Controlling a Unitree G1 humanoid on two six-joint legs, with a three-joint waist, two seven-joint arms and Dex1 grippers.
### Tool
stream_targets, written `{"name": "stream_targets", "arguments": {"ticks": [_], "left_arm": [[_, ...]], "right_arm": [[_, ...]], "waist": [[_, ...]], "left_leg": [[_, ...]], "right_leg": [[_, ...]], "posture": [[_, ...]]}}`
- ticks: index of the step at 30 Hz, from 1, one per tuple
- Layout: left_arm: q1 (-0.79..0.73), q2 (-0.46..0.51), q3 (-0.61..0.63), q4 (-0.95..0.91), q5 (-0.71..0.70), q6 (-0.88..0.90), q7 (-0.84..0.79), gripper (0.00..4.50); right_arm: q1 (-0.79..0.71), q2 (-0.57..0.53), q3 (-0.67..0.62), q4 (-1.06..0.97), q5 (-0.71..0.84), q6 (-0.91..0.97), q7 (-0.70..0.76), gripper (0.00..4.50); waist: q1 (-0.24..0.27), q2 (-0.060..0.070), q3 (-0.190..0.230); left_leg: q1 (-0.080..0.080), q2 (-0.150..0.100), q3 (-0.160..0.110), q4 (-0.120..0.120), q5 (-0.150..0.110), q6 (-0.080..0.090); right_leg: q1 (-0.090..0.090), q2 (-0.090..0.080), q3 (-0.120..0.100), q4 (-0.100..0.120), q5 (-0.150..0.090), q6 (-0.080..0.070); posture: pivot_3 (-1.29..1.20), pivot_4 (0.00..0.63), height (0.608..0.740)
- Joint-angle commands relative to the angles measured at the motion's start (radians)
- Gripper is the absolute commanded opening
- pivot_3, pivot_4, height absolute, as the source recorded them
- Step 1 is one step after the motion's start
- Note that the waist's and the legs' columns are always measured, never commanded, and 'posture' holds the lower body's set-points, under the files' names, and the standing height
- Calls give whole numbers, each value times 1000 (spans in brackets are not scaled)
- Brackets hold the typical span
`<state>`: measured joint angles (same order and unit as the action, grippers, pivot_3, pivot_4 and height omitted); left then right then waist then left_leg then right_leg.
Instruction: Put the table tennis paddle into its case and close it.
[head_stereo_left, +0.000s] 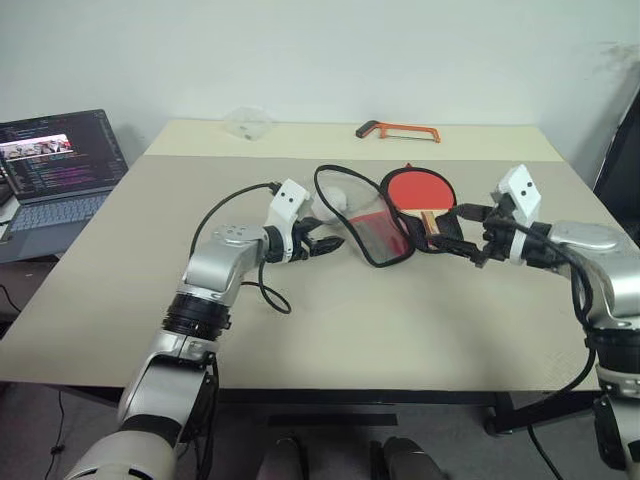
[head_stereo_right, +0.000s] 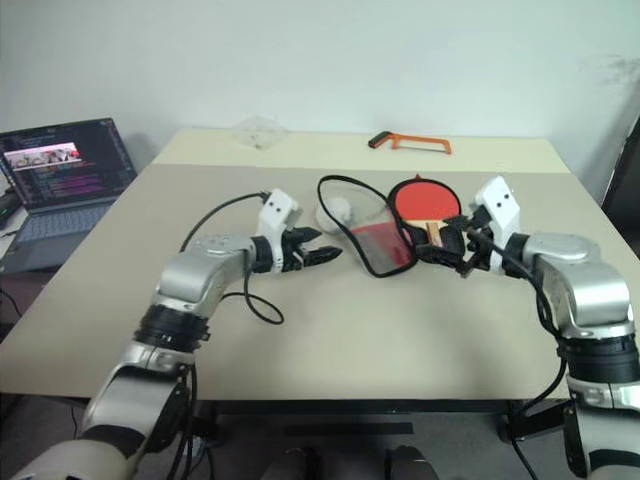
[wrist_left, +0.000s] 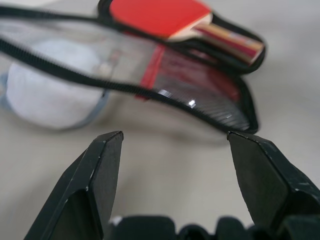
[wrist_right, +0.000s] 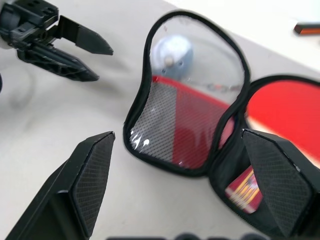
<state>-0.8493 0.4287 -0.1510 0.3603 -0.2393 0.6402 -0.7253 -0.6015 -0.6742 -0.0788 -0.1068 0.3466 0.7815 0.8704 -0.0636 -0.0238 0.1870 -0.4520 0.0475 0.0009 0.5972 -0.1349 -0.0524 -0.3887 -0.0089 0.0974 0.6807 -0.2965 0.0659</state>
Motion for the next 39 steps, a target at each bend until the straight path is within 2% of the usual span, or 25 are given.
{"name": "stream_targets", "arguments": {"ticks": [1, 5, 8, 13, 15, 17, 23, 28, 35, 39], "left_arm": [[-31, 1, 11, -6, 23, -22, 1, 3640], [-6, 18, 14, 0, 48, -27, -2, 3640], [-15, 13, 7, 51, 76, -53, 4, 3047], [-73, -57, -4, 165, 112, -113, 25, 1386], [-95, -95, -7, 211, 120, -138, 17, 568], [-123, -139, -4, 277, 135, -164, 40, 27], [-251, -288, 10, 563, 188, -286, 144, 27], [-327, -374, 38, 766, 215, -428, 245, 27], [-443, -464, 108, 887, 225, -660, 412, 27], [-518, -558, 149, 925, 211, -730, 447, 27]], "right_arm": [[16, 5, -41, -86, 58, 7, -13, 4441], [27, 5, -50, -117, 87, 22, -35, 4441], [26, 7, -55, -129, 115, 29, -42, 4500], [11, 12, -32, -100, 102, 12, -82, 4500], [12, 12, -27, -92, 98, 2, -89, 4500], [16, 11, -26, -100, 101, 2, -97, 4500], [22, 3, -37, -129, 112, 16, -125, 4500], [37, -9, -62, -159, 119, 35, -159, 4500], [36, 6, -140, -172, 130, 63, -254, 4500], [21, 14, -185, -191, 149, 90, -309, 4500]], "waist": [[2, 0, 0], [6, 0, 0], [6, 0, 0], [11, 0, 0], [14, 0, 0], [16, -1, 0], [24, -1, 0], [24, -1, 1], [31, -2, 1], [33, -2, 1]], "left_leg": [[0, 0, 0, 0, 0, 0], [0, 0, 0, 0, 0, 0], [0, 0, 0, 0, 0, 0], [0, 0, 0, 1, 0, 0], [-1, 0, 0, 1, 0, 0], [-1, 0, 0, 1, 0, 0], [-1, 0, 0, 1, 0, 0], [-1, 0, 0, 1, 0, 0], [-2, -1, 0, 1, 0, 0], [-2, -1, 0, 1, 0, 0]], "right_leg": [[0, 0, 0, 0, 0, 0], [0, 0, 0, 0, 1, -1], [0, 0, -1, 0, 1, -1], [0, 0, -1, 0, 1, -1], [0, 0, -1, 0, 1, 0], [0, 0, -1, 0, 1, 0], [0, 0, -1, 0, 0, 1], [0, 0, -1, 0, 0, 1], [0, 0, -1, 0, 0, 1], [0, 0, -1, -1, 0, 1]], "posture": [[0, 150, 740], [0, 150, 740], [0, 150, 740], [0, 150, 740], [0, 150, 740], [0, 150, 740], [0, 150, 740], [0, 150, 740], [0, 150, 740], [0, 150, 740]]}}
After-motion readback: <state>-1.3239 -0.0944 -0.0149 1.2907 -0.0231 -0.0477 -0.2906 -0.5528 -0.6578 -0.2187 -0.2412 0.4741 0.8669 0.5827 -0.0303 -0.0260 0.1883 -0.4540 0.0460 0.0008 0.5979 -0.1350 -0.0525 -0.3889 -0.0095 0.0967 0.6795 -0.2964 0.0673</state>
